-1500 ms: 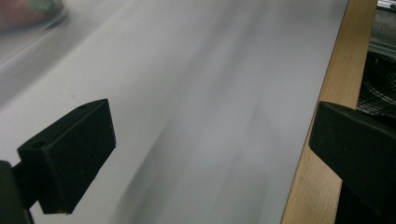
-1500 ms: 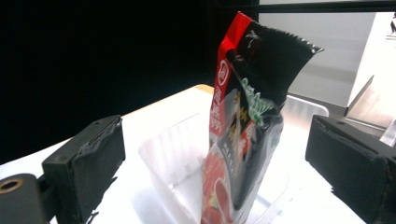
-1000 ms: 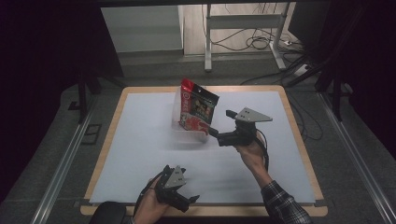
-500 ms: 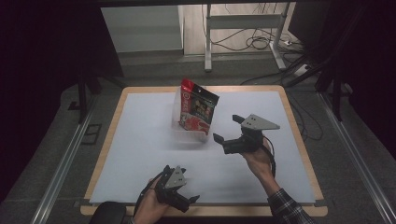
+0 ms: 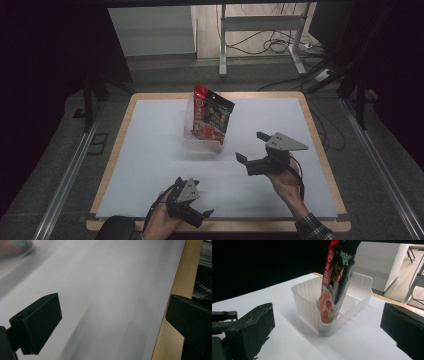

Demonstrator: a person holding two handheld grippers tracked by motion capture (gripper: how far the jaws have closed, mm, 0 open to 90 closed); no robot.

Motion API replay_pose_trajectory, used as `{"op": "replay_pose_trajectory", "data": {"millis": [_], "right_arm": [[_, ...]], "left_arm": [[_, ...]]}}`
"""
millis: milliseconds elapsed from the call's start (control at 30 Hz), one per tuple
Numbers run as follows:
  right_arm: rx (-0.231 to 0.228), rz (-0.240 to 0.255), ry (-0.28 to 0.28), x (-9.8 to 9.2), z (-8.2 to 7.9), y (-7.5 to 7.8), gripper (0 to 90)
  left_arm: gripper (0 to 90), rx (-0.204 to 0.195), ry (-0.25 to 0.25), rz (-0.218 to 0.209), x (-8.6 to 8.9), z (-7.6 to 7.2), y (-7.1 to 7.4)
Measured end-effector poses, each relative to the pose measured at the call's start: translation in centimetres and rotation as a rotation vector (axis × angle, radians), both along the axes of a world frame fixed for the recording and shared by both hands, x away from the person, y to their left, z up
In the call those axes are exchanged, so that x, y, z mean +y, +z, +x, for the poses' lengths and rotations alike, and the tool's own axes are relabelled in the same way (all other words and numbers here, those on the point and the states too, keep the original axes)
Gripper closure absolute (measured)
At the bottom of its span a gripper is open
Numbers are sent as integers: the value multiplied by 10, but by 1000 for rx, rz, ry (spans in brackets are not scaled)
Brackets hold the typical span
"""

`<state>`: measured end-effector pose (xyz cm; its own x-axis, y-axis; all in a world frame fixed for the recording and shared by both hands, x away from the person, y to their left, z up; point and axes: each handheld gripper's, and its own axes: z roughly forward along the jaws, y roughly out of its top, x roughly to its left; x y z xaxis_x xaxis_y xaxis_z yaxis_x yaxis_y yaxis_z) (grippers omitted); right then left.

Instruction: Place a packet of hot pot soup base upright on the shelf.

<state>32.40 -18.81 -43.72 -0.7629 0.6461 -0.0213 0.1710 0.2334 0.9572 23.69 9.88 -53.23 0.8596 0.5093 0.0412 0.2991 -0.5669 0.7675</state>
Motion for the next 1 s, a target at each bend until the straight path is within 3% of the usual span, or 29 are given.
{"op": "replay_pose_trajectory", "data": {"millis": [733, 1000], "right_arm": [[-6, 11, -72, -47, -36, -21, 0], [-1, -20, -93, -60, -49, -31, 0]], "left_arm": [[3, 5, -1, -17, -1, 0, -1], [4, -11, -9, -9, -1, -1, -1]]}}
